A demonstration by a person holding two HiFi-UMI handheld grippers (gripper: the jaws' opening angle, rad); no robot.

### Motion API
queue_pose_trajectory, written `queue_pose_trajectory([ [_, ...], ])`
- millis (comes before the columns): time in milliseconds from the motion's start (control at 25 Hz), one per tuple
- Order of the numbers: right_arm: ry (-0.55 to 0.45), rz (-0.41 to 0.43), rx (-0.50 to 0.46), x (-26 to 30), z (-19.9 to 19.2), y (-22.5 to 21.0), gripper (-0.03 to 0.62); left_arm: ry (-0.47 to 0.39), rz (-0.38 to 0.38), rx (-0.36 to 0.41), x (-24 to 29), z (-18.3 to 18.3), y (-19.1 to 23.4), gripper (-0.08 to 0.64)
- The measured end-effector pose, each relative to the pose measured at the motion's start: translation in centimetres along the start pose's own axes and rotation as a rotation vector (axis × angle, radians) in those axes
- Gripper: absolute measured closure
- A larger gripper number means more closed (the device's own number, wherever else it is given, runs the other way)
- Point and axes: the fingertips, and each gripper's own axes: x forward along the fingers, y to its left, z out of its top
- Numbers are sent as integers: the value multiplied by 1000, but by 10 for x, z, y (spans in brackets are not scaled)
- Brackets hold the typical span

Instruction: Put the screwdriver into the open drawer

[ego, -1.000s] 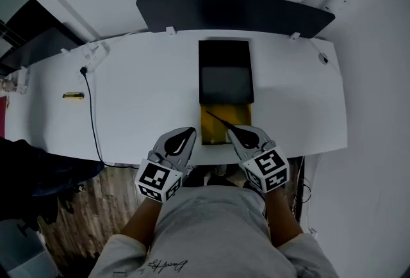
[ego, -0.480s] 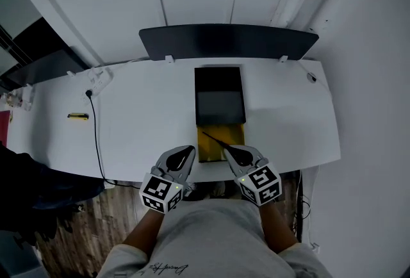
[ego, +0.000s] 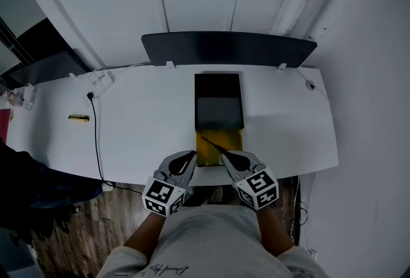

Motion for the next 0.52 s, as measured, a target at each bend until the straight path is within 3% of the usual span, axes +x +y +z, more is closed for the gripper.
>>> queue_pose_trajectory([
  [520,19,7,-12,-6,-7,0,578,4,-20,20,3,1,-10,560],
])
